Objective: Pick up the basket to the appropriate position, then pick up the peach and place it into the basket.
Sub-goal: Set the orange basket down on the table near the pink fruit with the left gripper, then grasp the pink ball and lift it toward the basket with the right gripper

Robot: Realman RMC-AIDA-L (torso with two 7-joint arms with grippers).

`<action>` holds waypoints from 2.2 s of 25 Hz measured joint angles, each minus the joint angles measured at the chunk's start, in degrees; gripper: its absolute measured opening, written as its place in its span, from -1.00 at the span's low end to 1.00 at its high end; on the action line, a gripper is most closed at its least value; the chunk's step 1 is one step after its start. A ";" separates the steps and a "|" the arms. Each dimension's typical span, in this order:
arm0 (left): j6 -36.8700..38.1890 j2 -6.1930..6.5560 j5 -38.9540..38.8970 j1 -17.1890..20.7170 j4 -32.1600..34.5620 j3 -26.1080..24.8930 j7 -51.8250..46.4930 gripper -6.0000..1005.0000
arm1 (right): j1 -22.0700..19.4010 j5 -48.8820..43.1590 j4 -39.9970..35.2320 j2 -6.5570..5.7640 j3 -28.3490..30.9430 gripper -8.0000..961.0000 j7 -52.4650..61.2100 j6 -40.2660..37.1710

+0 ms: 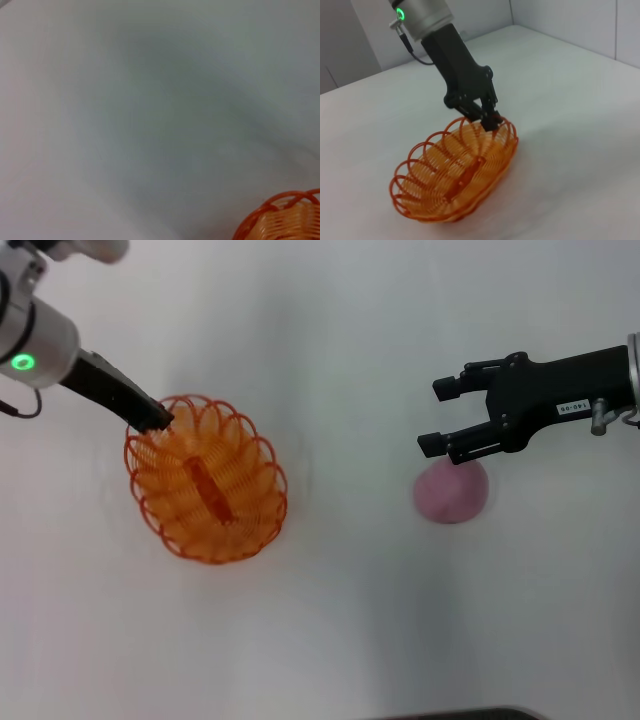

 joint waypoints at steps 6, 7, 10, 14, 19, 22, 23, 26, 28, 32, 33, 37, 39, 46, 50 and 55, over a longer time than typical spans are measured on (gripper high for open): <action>3.52 2.80 -3.46 -0.23 -1.28 -15.42 -0.99 -0.77 | -0.05 0.00 0.00 0.00 0.00 0.85 -0.02 0.14; 3.64 3.37 -3.93 -0.08 -1.99 -17.15 -1.31 -0.77 | -0.07 0.00 0.00 0.00 0.00 0.85 -0.03 0.20; 4.41 5.90 -6.10 1.02 -5.27 -25.23 -2.63 -0.82 | -0.15 0.00 0.00 0.00 0.00 0.85 -0.04 0.33; 4.70 6.38 -8.48 4.16 -6.26 -33.93 -4.38 -0.86 | -0.08 0.00 -0.33 0.00 0.00 0.85 -0.06 0.32; 3.95 4.43 -13.63 8.96 -5.67 -35.75 -8.25 -0.86 | 0.56 0.00 -0.58 0.00 0.00 0.85 -0.06 0.85; 2.94 2.46 -15.53 11.24 -4.58 -35.38 -10.08 -0.86 | 0.96 -0.01 -0.60 0.00 0.00 0.85 -0.08 2.50; 2.79 1.82 -15.73 11.76 -4.20 -35.34 -10.35 -0.86 | 1.09 -0.01 -0.60 0.00 0.00 0.85 -0.14 3.04; 3.06 0.14 -15.86 13.42 -2.73 -35.36 -10.65 -0.86 | 1.48 -0.01 -0.50 0.00 0.00 0.85 -0.67 4.18; 3.72 -0.71 -15.92 14.35 -1.82 -35.32 -10.94 -0.79 | 1.75 0.00 -0.47 0.00 0.00 0.84 -0.95 4.55; 5.65 -1.10 -15.97 15.81 -1.51 -35.11 -11.21 -0.65 | 2.51 0.06 -0.65 -0.01 0.00 0.84 -0.94 5.29; 6.54 -1.10 -15.98 16.25 -1.43 -35.10 -11.22 -0.56 | 2.76 0.06 -0.66 -0.07 0.00 0.84 -0.83 5.46; 8.17 -1.05 -16.00 17.29 -0.20 -35.11 -11.18 -0.19 | 3.45 0.29 -0.68 -0.26 0.12 0.84 -0.27 5.80; 8.63 -0.99 -16.01 17.64 0.81 -35.12 -10.37 -0.01 | 3.75 0.46 -0.69 -0.33 0.53 0.84 0.34 6.09; 10.19 -0.92 -18.42 19.98 7.04 -35.82 8.69 0.45 | 5.27 0.73 -0.72 -0.48 0.82 0.84 7.74 7.87; 16.41 -0.71 -21.76 21.89 7.40 -35.76 25.12 0.53 | 7.24 0.18 -1.86 -1.44 -0.34 0.84 17.23 5.24; 25.23 -0.79 -22.44 23.90 7.35 -35.80 40.58 0.52 | 9.20 -5.26 -6.76 -1.88 -3.26 0.84 24.52 -1.60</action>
